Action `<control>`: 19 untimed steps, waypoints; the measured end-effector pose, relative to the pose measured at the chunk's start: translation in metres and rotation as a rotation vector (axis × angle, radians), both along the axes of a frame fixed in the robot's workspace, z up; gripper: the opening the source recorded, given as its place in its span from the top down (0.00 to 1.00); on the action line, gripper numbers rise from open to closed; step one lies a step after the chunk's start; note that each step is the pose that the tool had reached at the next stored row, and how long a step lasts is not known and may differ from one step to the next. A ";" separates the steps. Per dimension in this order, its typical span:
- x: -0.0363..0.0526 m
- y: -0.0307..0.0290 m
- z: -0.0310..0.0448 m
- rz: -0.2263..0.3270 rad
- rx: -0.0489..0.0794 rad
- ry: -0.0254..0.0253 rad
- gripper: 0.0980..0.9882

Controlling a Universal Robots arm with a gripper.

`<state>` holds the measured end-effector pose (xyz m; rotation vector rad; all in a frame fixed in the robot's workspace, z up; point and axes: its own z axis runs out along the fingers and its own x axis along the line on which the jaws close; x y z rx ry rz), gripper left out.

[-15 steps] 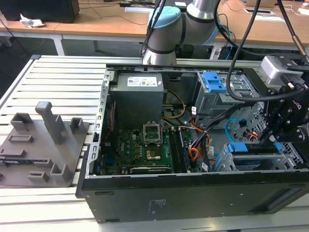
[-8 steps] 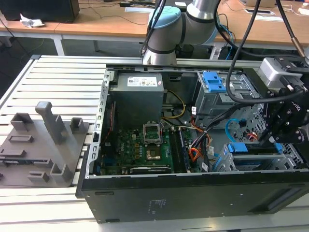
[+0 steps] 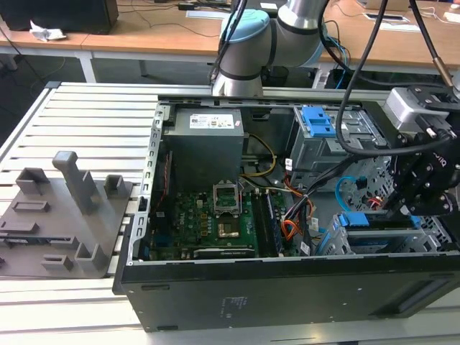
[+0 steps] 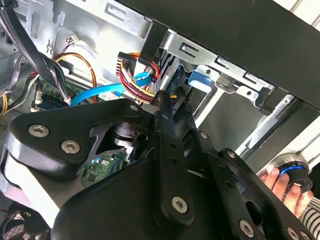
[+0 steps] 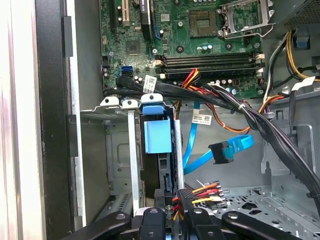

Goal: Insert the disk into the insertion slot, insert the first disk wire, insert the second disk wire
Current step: 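Insert the first disk wire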

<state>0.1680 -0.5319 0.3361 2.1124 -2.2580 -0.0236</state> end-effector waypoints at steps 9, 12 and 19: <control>0.0000 0.0023 0.0360 0.000 -0.001 0.0001 0.99; -0.0194 0.0023 0.0362 0.000 -0.001 0.0000 0.99; -0.0229 0.0023 0.0362 0.000 -0.001 0.0000 0.99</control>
